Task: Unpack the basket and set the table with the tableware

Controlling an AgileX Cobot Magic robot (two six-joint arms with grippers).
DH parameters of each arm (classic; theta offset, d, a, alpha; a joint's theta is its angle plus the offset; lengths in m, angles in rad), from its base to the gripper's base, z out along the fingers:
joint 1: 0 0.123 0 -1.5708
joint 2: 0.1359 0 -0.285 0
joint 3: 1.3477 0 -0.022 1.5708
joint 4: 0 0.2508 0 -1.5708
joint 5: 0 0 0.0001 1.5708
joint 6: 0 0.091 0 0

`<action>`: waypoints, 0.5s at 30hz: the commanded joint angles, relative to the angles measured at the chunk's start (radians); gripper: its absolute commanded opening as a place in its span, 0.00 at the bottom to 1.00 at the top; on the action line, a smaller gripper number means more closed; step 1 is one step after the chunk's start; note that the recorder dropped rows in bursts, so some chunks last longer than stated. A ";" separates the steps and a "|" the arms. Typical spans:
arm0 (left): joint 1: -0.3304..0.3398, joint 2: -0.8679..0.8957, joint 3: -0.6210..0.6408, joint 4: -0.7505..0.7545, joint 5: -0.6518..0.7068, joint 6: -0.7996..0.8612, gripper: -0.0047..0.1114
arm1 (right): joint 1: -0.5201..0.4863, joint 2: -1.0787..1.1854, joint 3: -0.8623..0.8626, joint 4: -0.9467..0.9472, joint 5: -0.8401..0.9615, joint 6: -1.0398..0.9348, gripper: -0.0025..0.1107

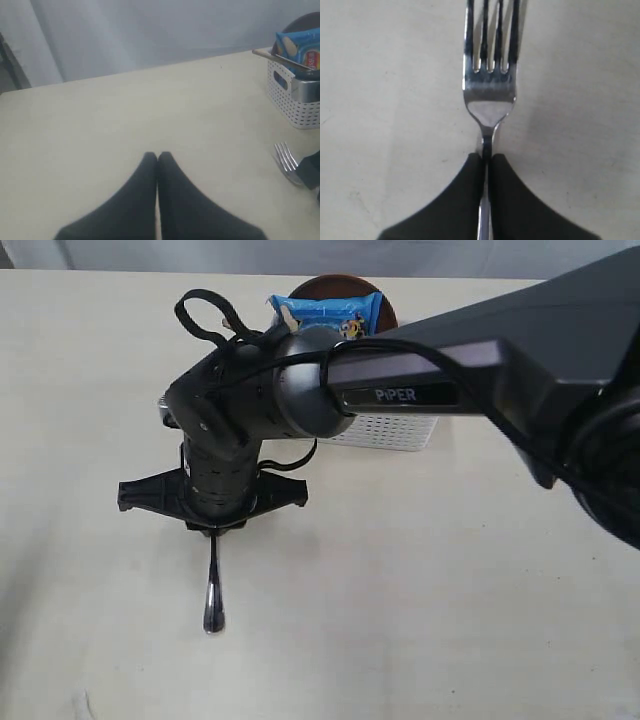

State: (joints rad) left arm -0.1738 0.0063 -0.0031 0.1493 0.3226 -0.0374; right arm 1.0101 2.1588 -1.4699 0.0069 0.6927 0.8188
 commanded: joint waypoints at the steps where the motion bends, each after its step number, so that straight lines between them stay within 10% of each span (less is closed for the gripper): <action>1: -0.002 -0.006 0.003 0.004 0.002 -0.006 0.04 | -0.007 -0.003 -0.006 -0.007 0.011 0.026 0.02; 10: -0.002 -0.006 0.003 -0.005 0.002 -0.006 0.04 | -0.007 -0.009 -0.006 -0.007 0.031 -0.030 0.40; 15: -0.002 -0.006 0.003 -0.005 0.002 -0.006 0.04 | -0.035 -0.072 -0.021 -0.097 0.074 -0.084 0.42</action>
State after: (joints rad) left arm -0.1738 0.0063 -0.0031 0.1493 0.3226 -0.0374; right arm 1.0014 2.1342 -1.4723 -0.0342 0.7276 0.7648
